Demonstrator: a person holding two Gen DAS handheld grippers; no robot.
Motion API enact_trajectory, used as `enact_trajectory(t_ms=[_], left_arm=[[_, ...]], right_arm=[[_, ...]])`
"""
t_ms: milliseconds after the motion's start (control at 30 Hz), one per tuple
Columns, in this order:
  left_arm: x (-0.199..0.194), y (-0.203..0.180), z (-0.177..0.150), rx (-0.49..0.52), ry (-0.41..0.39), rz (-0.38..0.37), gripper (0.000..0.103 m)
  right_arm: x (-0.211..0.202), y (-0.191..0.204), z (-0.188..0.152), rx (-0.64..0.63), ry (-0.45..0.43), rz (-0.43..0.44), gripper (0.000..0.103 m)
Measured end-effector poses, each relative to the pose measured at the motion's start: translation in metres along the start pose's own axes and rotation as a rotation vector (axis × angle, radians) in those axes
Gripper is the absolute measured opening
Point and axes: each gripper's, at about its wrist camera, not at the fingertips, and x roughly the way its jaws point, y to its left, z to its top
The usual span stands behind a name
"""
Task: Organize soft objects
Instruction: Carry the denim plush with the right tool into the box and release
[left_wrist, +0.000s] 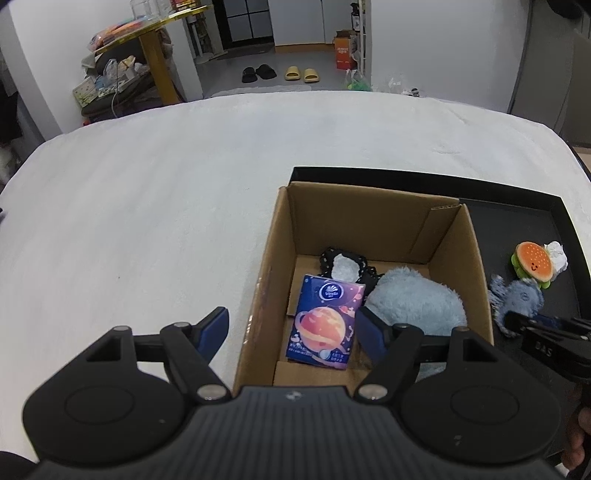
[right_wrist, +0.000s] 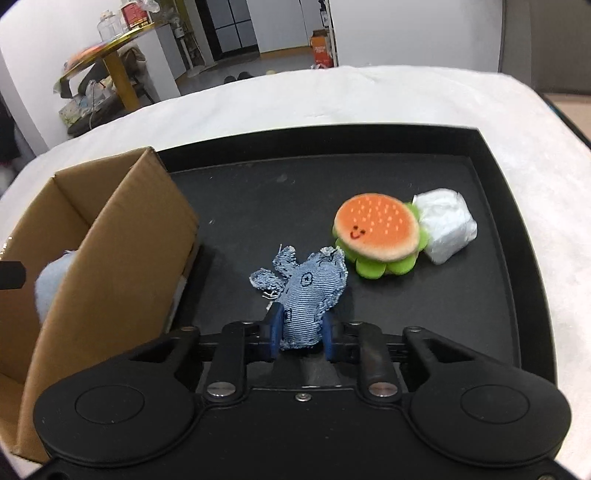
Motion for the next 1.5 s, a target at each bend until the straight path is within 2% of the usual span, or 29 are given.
enact_trajectory(t_ms=[333, 633, 967, 1400, 1500], left_arm=[[-0.001, 0.008, -0.004, -0.015, 0.004, 0.005, 0.073], [-0.006, 0.013, -0.006, -0.025, -0.006, 0.005, 0.073], [-0.014, 0.026, -0.005, -0.038, -0.024, -0.027, 0.073], [-0.013, 0.042, -0.006, -0.063, -0.040, -0.074, 0.073], [-0.011, 0.048, -0.007, -0.079, -0.029, -0.096, 0.070]], right_arm=[[-0.029, -0.012, -0.013, 0.040, -0.017, -0.033, 0.019], [-0.036, -0.007, -0.006, 0.069, -0.055, -0.027, 0.019], [-0.057, 0.013, 0.015, 0.048, -0.120, 0.008, 0.019], [-0.070, 0.048, 0.034, -0.005, -0.156, 0.054, 0.020], [-0.072, 0.058, 0.037, -0.022, -0.162, 0.067, 0.020]])
